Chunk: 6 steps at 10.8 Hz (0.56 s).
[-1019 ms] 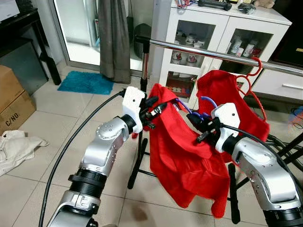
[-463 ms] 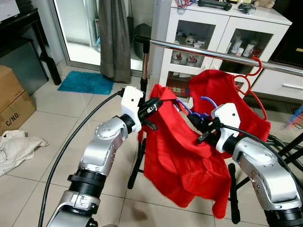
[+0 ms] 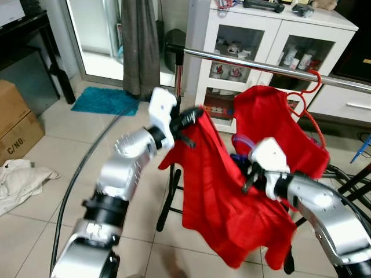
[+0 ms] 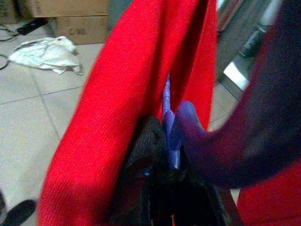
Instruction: Hang hanger
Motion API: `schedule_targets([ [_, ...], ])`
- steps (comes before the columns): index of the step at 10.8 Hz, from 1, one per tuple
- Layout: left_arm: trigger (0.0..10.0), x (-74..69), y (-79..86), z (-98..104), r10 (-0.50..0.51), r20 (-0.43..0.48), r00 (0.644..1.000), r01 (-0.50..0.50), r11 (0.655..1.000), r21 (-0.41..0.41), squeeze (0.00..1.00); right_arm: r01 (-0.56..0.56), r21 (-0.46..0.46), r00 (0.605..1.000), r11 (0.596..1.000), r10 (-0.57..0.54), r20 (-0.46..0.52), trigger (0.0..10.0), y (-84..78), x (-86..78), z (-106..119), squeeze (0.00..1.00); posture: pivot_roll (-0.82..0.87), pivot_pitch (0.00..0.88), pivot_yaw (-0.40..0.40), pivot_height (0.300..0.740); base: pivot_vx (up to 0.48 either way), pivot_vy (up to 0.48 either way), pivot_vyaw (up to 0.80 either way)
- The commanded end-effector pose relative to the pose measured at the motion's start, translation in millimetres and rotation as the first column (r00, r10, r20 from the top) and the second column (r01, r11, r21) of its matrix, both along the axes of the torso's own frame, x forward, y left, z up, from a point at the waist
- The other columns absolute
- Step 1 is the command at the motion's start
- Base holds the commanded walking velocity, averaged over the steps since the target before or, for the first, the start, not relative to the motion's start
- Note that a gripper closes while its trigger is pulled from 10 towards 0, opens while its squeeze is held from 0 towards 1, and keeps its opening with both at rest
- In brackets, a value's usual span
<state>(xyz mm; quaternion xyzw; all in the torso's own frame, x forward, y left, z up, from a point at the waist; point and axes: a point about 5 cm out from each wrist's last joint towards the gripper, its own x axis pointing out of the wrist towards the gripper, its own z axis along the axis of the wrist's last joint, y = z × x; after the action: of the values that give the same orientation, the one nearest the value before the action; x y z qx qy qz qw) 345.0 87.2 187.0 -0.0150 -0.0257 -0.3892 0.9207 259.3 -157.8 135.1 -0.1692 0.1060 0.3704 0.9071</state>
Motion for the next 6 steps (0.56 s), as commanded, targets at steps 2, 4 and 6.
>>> schedule_targets([
  [2, 0.0, 21.3, 30.1, 18.9, 0.204, 0.045, 0.978, -0.205, 0.979, 0.009, 0.00, -0.027, 0.063, 1.000, 0.998, 0.026, 0.017, 10.0, -13.1, -7.9, 11.4, 0.00, 0.03, 0.000, -0.061, 0.740, 0.000, 0.000, 0.00],
  [4, 0.0, 32.5, 62.9, 0.9, 0.392, 0.068, 0.917, -0.398, 0.899, 0.183, 0.00, -0.056, 0.281, 0.998, 0.958, 0.042, 0.056, 10.0, -34.3, -20.0, 41.8, 0.00, 0.03, 0.000, -0.054, 0.740, 0.000, 0.000, 0.00],
  [6, 0.0, 29.1, 59.7, -7.6, 0.358, 0.041, 0.933, -0.359, 0.913, 0.195, 0.00, 0.001, 0.324, 0.998, 0.946, -0.023, 0.065, 10.0, -50.1, -19.8, 47.5, 0.00, 0.02, 0.000, -0.047, 0.740, 0.000, 0.000, 0.00],
])
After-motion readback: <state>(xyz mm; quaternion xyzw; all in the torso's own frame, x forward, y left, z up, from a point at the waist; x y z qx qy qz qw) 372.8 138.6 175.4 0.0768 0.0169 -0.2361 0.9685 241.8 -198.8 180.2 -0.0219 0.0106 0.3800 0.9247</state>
